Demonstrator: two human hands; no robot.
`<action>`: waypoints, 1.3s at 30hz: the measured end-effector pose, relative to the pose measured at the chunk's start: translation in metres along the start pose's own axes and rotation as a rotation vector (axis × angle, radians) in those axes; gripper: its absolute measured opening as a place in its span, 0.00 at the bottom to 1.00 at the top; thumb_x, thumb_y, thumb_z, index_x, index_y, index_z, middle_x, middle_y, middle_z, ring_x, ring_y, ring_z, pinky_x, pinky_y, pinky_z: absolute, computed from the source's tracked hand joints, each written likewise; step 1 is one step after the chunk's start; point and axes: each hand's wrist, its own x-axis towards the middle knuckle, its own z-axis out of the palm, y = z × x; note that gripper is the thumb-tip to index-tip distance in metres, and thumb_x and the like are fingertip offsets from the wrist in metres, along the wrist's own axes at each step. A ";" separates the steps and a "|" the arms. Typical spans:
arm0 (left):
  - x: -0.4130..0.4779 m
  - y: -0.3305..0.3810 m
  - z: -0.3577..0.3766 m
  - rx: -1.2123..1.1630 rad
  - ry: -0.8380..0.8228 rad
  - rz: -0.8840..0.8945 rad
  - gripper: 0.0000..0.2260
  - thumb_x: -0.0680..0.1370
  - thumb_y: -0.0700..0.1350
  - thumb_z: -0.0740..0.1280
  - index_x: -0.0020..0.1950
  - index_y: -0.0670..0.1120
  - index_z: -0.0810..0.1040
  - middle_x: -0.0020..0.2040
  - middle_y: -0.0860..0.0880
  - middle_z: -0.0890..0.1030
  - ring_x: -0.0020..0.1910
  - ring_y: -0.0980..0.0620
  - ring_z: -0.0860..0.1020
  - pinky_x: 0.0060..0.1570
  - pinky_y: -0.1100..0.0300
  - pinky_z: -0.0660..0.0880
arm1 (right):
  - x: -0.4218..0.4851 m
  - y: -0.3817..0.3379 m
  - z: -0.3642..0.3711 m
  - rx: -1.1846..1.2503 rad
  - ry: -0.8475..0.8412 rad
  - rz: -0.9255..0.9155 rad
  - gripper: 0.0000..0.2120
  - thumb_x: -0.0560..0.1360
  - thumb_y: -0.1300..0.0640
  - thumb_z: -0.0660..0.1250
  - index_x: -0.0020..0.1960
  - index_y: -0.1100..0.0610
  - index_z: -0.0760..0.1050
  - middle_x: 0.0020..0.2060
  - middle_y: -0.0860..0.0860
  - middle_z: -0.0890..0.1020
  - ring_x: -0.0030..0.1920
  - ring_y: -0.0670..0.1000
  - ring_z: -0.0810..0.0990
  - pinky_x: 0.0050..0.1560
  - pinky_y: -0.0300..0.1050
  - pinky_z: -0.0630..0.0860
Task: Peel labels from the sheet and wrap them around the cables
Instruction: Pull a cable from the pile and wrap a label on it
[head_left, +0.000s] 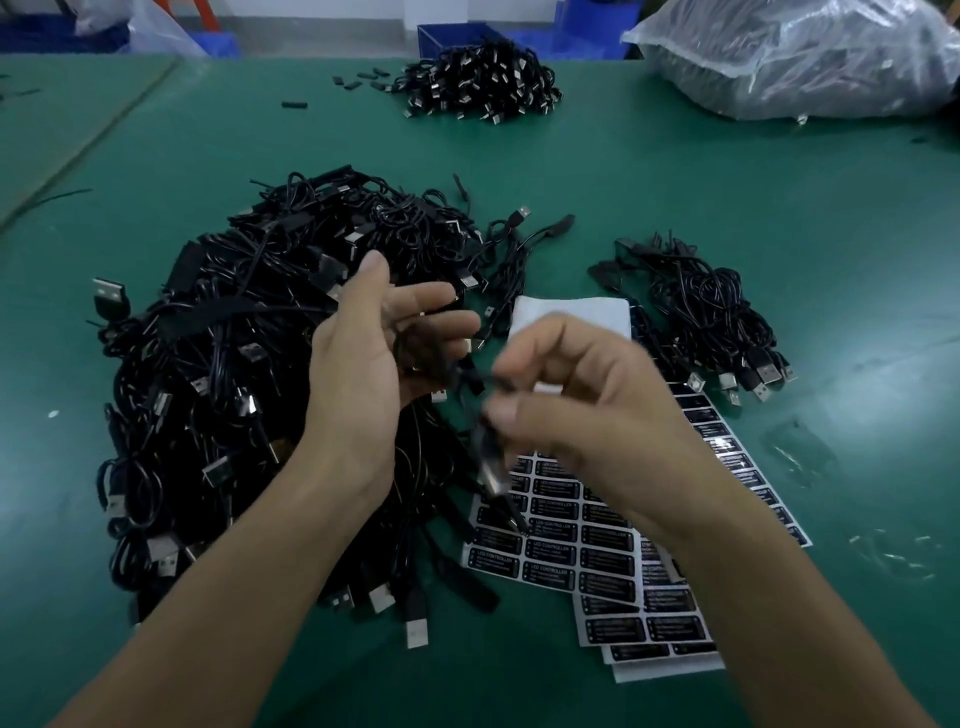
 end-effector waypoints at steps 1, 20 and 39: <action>0.001 0.001 -0.001 -0.026 0.004 -0.003 0.23 0.85 0.58 0.53 0.50 0.45 0.83 0.42 0.45 0.87 0.38 0.50 0.84 0.38 0.57 0.81 | -0.005 0.002 -0.005 -0.038 -0.080 0.082 0.11 0.71 0.73 0.71 0.44 0.58 0.77 0.35 0.52 0.82 0.34 0.52 0.82 0.37 0.43 0.82; -0.002 -0.007 0.000 0.251 -0.167 0.069 0.14 0.86 0.45 0.56 0.55 0.49 0.83 0.29 0.54 0.63 0.25 0.59 0.59 0.23 0.68 0.59 | -0.019 0.013 -0.059 -0.846 0.684 0.191 0.10 0.75 0.49 0.71 0.55 0.47 0.80 0.44 0.40 0.82 0.43 0.38 0.80 0.43 0.38 0.73; -0.006 -0.033 -0.002 0.673 -0.338 0.197 0.11 0.85 0.47 0.58 0.45 0.52 0.77 0.24 0.57 0.67 0.22 0.59 0.63 0.23 0.65 0.63 | -0.007 0.030 -0.040 -0.625 0.469 0.182 0.18 0.69 0.57 0.77 0.55 0.46 0.75 0.46 0.43 0.83 0.45 0.43 0.82 0.43 0.40 0.79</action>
